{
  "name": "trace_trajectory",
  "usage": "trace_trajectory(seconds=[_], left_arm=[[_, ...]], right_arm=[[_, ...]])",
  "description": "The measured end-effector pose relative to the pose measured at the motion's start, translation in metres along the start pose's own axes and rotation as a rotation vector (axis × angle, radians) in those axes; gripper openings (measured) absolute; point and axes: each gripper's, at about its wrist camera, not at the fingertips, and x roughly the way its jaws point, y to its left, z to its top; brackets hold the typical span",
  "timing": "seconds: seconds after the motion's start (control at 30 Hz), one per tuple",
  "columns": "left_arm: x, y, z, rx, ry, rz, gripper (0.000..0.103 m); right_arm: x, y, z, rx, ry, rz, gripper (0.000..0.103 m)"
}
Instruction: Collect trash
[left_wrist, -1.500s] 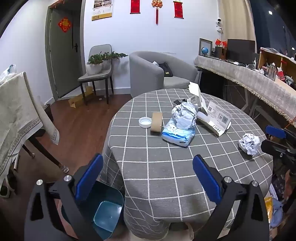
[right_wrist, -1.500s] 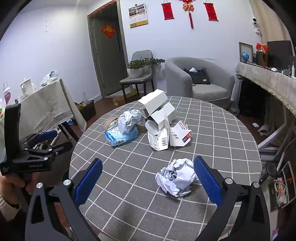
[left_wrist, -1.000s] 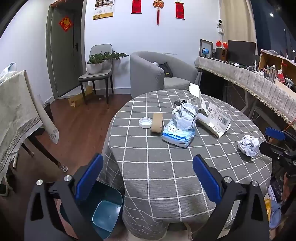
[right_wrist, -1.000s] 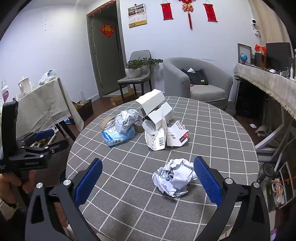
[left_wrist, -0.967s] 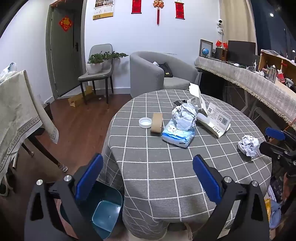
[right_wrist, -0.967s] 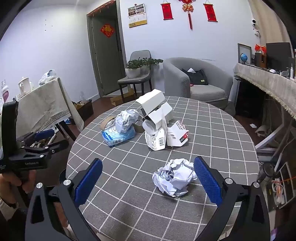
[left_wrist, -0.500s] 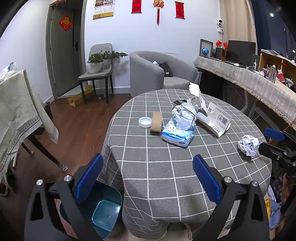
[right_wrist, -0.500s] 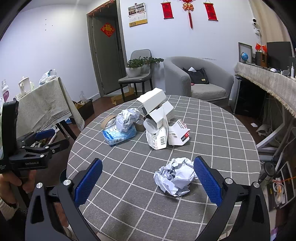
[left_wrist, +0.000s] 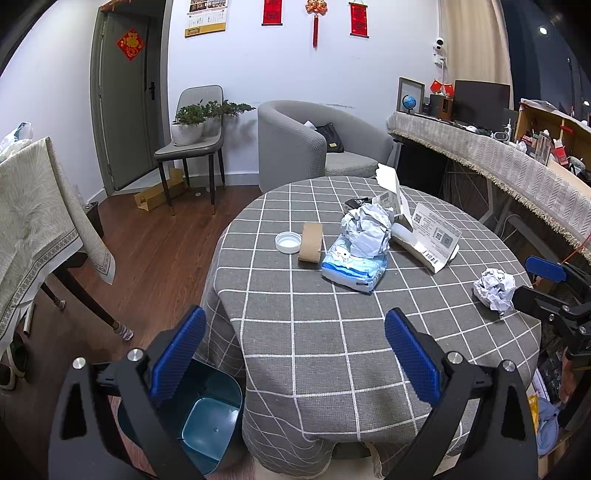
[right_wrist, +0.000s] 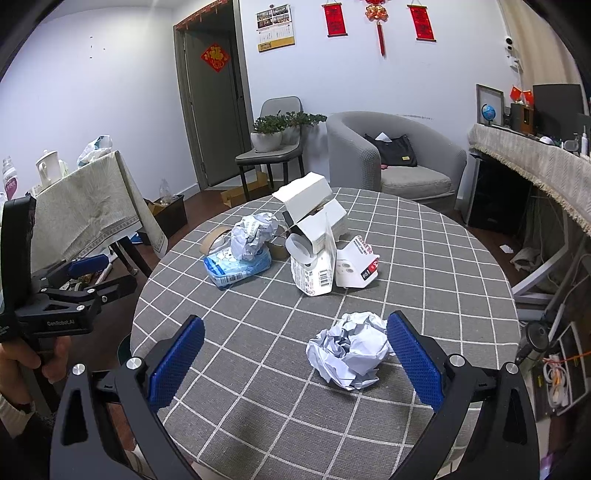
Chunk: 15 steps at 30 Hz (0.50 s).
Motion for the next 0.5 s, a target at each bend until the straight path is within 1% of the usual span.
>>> trace_trajectory(seconds=[0.23,0.3,0.5], left_arm=[[-0.0027,-0.0063,-0.0005,0.001,0.000,-0.001,0.099],[0.0016,0.0010,-0.0017,-0.001,0.000,-0.001,0.099],[0.0013,0.0001,-0.0020,0.000,0.000,-0.002,0.099]], right_arm=[[0.0010,-0.0005,-0.0008,0.001,0.001,-0.002,0.100],[0.0014,-0.0013,-0.0009,0.002,0.002,-0.002,0.100],[0.0021,-0.0052,-0.0024,0.003,0.003,-0.005,0.100]])
